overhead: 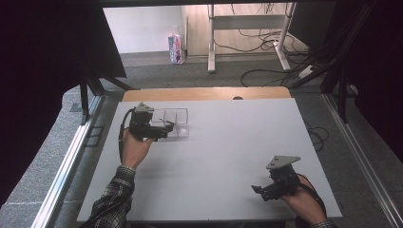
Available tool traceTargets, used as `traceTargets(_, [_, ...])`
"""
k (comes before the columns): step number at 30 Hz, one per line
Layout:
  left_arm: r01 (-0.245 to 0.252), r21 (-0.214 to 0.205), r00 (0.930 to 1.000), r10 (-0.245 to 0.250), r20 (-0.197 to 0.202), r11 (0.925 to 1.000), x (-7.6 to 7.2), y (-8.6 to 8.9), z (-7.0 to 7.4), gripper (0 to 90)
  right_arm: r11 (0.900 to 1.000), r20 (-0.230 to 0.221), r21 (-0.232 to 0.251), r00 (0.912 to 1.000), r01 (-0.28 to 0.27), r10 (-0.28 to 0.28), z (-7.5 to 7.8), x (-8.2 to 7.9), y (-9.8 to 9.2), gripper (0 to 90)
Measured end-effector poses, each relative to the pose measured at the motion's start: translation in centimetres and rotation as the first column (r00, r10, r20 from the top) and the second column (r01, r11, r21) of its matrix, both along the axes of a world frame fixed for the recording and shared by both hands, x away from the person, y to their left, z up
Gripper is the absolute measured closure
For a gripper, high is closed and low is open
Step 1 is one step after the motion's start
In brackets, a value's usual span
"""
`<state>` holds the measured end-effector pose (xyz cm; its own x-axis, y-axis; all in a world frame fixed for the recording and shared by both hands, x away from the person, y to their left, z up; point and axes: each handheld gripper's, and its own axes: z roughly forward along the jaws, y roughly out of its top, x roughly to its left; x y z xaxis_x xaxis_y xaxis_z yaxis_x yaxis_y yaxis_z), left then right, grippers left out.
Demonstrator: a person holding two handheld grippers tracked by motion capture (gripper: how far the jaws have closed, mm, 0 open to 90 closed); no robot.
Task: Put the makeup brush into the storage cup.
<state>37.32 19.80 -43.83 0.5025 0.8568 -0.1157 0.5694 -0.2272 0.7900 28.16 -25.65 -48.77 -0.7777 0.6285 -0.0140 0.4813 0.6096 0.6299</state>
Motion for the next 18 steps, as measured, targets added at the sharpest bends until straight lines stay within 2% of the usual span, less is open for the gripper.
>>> traceTargets(10, [0.002,-0.019,1.0000,-0.002,-0.003,0.9998,-1.7,0.7,-0.5,0.0,1.0000,0.001,-0.004,1.0000,0.003,-0.003,0.0,-0.1,0.1,0.0])
traceTargets(18, [0.013,-0.014,0.9999,-0.013,-0.002,0.9998,-2.6,0.3,-1.2,0.0,1.0000,0.011,0.004,0.9999,0.003,-0.003,0.1,0.0,0.1,0.0])
